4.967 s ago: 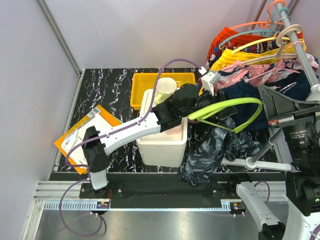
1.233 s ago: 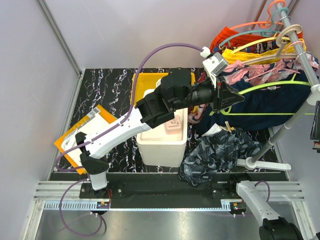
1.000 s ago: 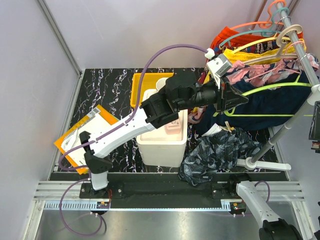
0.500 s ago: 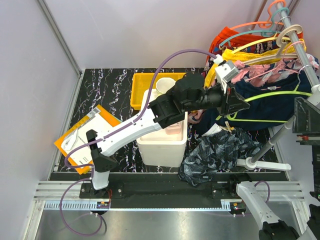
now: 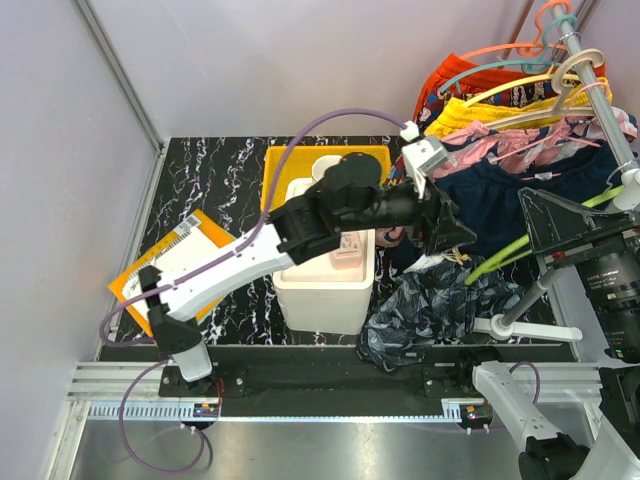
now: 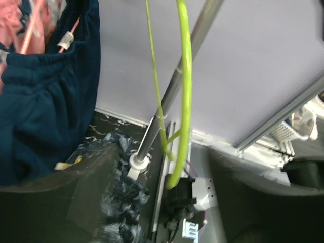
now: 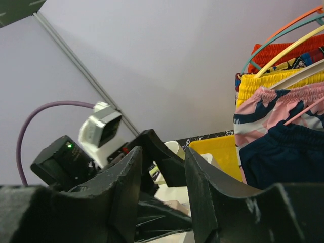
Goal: Remove the shorts from the hanger
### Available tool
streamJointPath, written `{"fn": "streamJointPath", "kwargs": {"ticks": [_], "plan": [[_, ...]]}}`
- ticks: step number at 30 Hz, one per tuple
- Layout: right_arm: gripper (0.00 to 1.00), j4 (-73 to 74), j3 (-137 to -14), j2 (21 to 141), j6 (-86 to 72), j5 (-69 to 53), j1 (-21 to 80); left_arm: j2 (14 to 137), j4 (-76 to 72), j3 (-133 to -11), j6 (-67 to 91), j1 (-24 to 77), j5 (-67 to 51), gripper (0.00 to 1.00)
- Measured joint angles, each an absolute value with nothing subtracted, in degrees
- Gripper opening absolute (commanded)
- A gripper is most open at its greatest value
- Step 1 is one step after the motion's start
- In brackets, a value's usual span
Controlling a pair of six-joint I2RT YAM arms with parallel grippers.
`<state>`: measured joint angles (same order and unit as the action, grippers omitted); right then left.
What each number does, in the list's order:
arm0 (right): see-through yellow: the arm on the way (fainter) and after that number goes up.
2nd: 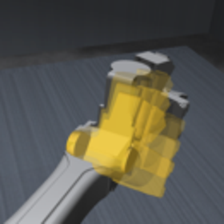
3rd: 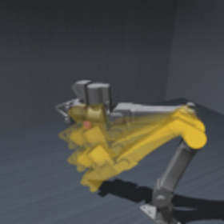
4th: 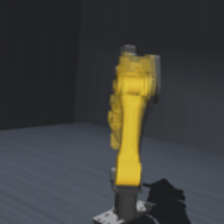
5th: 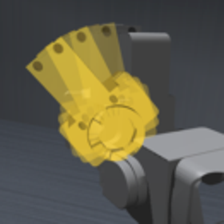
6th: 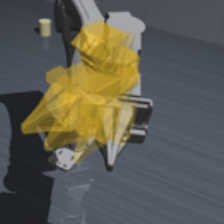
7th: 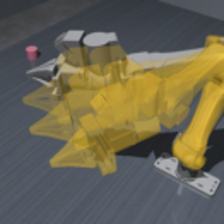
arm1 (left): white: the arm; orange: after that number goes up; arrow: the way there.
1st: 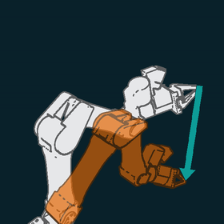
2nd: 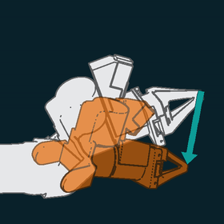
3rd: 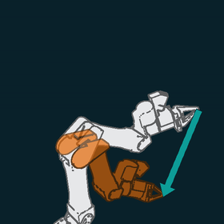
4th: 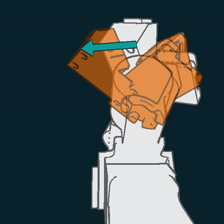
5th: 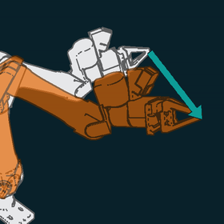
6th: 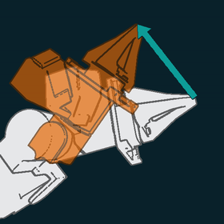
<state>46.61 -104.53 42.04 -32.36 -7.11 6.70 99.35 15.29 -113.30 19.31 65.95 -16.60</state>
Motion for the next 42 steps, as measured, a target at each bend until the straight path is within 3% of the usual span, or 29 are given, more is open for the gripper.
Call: {"fn": "streamJointPath", "kwargs": {"ticks": [3, 12, 18, 27, 33, 42], "plan": [[0.50, 46.52, -103.88, 41.93, -32.12, -8.64, 6.70, 93.38, 15.53, -108.31, 18.90, 65.87, -16.27, 0.94], [0.60, 46.59, -102.26, 41.01, -30.81, -9.10, 6.70, 75.31, 15.35, -91.59, 16.86, 66.87, -14.70, 0.92], [0.65, 46.59, -102.35, 39.86, -29.54, -8.16, 6.72, 71.83, 15.86, -82.76, 11.40, 77.56, -4.89, 0.89], [0.68, 46.63, -102.78, 38.37, -29.19, -6.68, 6.70, 78.19, 14.85, -74.85, -3.73, 94.35, 17.06, 0.93], [0.69, 46.70, -102.85, 37.32, -29.15, -6.61, 6.70, 89.56, 14.46, -75.00, -7.99, 94.76, 24.12, 0.98], [0.70, 47.99, -102.83, 36.49, -28.91, -6.52, 6.70, 103.85, 15.57, -80.42, -10.31, 90.98, 23.83, 0.99]]}}
